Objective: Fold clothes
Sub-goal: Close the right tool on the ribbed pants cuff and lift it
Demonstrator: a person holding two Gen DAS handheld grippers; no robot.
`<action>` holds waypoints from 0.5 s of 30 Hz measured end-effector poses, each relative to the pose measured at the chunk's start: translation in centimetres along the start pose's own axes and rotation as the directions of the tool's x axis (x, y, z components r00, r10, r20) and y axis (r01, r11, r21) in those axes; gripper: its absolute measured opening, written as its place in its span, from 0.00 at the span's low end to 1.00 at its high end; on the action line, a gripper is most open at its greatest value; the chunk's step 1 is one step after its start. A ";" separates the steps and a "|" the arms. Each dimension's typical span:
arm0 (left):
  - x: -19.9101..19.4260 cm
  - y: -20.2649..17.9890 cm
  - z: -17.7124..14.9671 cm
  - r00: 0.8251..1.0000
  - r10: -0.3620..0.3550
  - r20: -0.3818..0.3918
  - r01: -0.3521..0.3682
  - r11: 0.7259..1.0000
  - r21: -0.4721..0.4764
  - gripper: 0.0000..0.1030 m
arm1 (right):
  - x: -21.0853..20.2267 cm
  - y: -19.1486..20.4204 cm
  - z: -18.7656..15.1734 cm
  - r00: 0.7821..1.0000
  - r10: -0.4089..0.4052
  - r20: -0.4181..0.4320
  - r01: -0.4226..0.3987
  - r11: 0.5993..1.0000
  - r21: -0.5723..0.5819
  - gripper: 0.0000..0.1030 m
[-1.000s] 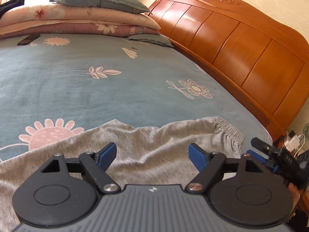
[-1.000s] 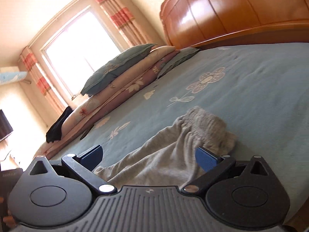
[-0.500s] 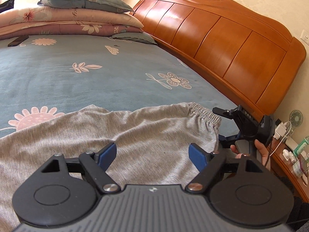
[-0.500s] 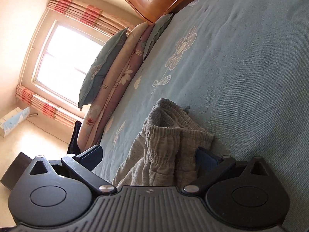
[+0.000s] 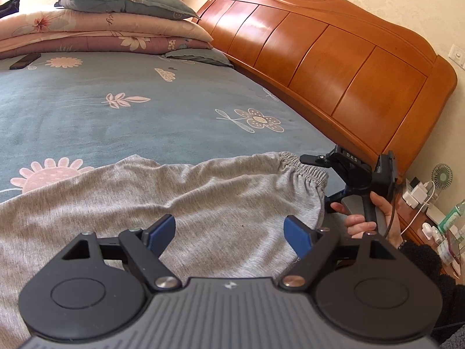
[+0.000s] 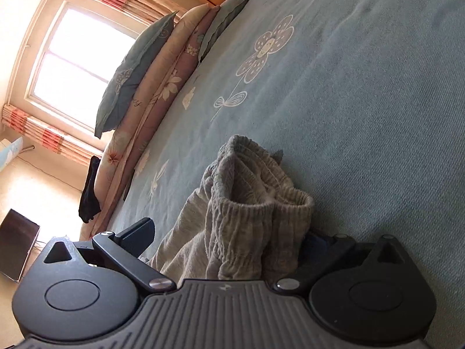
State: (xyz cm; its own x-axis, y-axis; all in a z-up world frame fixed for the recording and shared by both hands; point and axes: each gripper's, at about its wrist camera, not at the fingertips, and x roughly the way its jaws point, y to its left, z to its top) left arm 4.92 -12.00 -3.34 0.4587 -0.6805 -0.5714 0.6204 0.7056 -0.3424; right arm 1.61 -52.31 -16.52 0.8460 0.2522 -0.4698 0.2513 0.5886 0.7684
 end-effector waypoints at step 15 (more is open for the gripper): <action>1.8 2.2 -1.6 0.996 0.057 -0.069 -0.061 0.997 -0.055 0.79 | -2.4 0.9 0.5 0.999 -0.045 0.030 0.048 0.995 -0.089 0.33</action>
State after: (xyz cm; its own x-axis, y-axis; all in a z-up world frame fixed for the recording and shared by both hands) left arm 6.07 -11.35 -6.28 0.4485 -0.6241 -0.6398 0.5552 0.7555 -0.3478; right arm 0.01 -52.80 -14.48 0.8473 0.2024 -0.4911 0.2485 0.6661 0.7032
